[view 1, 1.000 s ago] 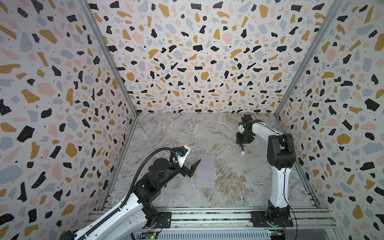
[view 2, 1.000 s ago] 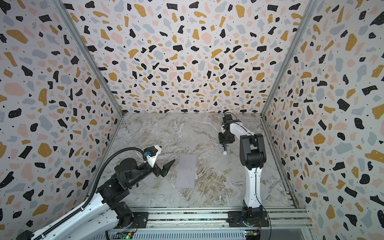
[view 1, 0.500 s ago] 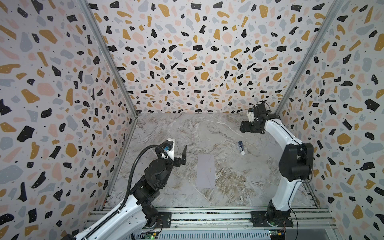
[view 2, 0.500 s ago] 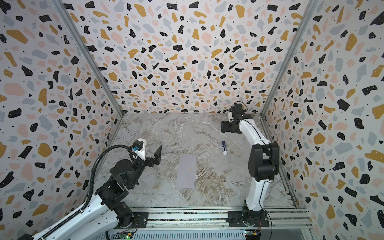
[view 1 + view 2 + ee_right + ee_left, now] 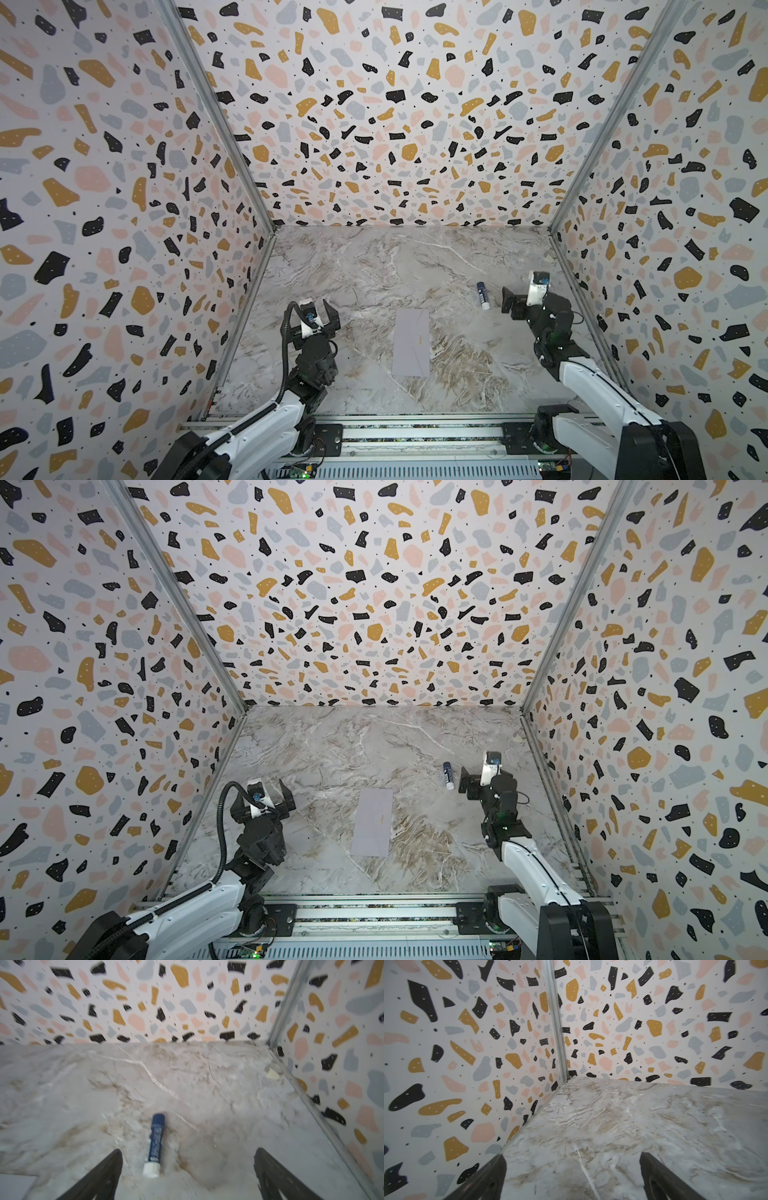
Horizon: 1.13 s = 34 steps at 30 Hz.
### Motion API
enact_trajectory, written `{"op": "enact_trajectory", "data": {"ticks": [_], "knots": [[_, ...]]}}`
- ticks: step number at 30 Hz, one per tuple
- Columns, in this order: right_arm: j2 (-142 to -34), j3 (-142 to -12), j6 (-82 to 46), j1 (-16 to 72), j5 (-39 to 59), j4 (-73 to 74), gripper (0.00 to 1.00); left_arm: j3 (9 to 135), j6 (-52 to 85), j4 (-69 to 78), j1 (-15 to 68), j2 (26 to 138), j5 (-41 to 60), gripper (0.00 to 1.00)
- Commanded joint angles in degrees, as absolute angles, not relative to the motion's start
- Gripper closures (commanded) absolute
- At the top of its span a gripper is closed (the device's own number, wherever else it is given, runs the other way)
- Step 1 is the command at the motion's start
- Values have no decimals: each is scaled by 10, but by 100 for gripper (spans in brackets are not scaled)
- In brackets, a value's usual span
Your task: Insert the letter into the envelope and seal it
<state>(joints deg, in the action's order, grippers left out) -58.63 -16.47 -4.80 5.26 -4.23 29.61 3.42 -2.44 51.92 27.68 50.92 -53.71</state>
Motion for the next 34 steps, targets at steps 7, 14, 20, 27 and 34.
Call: {"op": "enact_trajectory", "data": {"ticks": [7,14,20,27,34], "knots": [[-723,-91,4,49,-51,634,1,13,-60,789,211,695,-495,0],[-856,-94,20,48,-5,773,1,45,-45,794,178,784,-443,0],[-856,-117,3,46,-41,719,1,79,19,766,79,830,-314,1],[-855,-117,8,55,-51,718,1,90,26,699,79,802,-309,0],[-854,-120,6,47,-35,712,1,84,24,718,78,799,-311,1]]}}
